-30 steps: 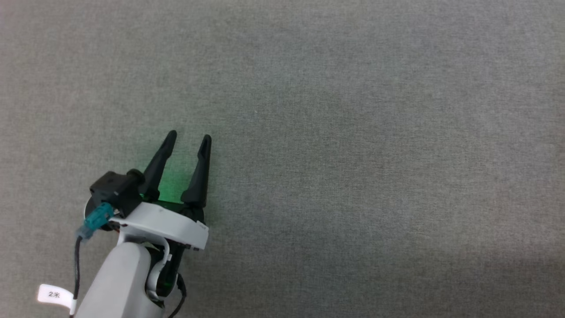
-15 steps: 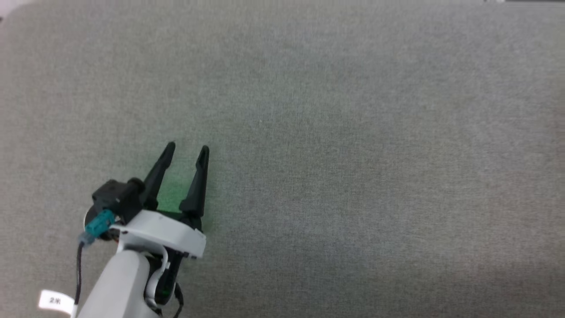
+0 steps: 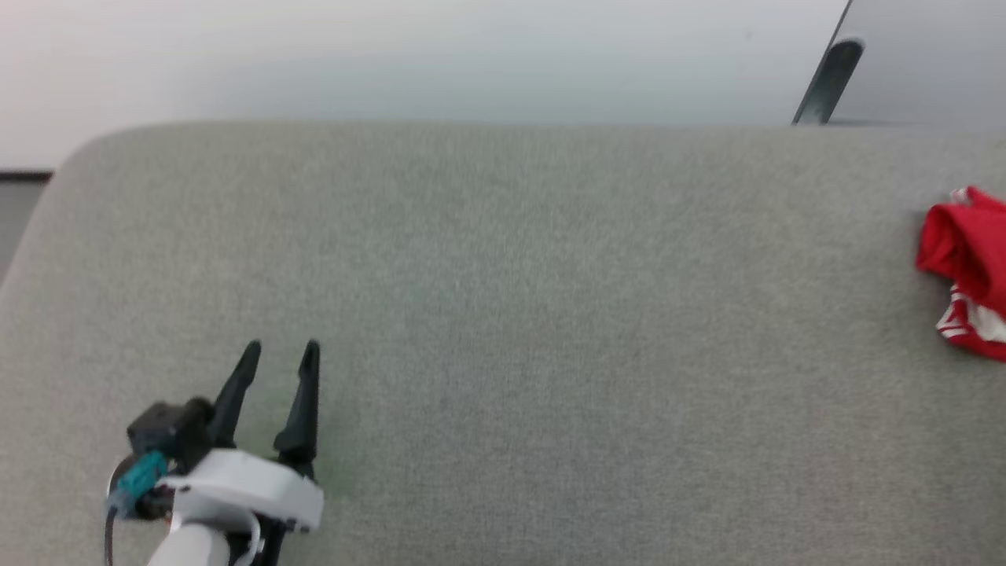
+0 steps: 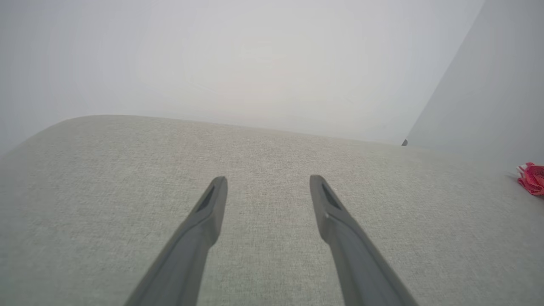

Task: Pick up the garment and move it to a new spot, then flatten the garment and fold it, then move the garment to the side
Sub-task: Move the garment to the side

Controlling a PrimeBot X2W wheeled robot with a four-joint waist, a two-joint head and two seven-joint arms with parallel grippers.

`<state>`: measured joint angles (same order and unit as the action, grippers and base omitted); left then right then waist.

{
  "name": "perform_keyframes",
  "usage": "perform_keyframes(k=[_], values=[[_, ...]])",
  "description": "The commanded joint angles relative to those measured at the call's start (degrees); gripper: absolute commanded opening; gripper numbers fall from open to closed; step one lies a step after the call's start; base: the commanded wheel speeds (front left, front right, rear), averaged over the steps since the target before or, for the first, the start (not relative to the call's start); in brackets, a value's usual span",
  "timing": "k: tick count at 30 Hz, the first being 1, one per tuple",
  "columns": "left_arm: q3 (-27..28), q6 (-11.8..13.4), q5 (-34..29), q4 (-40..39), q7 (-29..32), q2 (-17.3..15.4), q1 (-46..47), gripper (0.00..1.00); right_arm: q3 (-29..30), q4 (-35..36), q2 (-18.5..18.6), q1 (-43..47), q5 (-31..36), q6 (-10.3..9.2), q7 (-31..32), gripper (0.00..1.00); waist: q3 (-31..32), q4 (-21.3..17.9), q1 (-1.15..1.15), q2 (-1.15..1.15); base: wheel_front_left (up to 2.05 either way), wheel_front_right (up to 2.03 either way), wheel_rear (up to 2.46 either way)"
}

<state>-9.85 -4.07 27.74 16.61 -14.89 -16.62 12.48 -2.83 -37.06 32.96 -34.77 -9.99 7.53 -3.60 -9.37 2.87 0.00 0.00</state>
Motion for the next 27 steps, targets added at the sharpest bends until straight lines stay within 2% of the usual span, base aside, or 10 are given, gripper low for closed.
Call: perform_keyframes(k=[1, 5, 14, 27], values=[[0.49, 0.6, -0.26, -0.23, -0.21, -0.38, -1.95, 1.0, -0.42, 2.15, -1.4, 2.6, -0.36, -0.09, -1.85, 1.0, 6.37, -1.95, 0.0, 0.0, 0.0, 0.0, 0.0], [1.66, 0.87, -0.07, -0.73, -0.28, -1.08, -5.26, 1.0, 0.12, 7.28, -4.45, 8.4, -0.11, -0.09, -4.81, 1.0, 9.45, -2.39, 0.0, 0.0, 0.0, 0.0, 0.0], [4.36, -0.44, 0.34, -2.16, -0.29, -1.54, -9.96, 1.0, 3.23, 15.71, -11.15, 20.41, -1.37, -0.09, -7.61, 1.0, 12.45, -1.47, 0.0, 0.0, 0.0, 0.0, 0.0], [10.88, -1.42, -3.05, -5.45, -0.29, -0.66, -14.59, 1.0, 4.1, 21.86, -18.09, 30.46, -0.58, -0.09, -8.67, 1.0, 13.83, -2.21, 0.0, 0.0, 0.0, 0.0, 0.0]])
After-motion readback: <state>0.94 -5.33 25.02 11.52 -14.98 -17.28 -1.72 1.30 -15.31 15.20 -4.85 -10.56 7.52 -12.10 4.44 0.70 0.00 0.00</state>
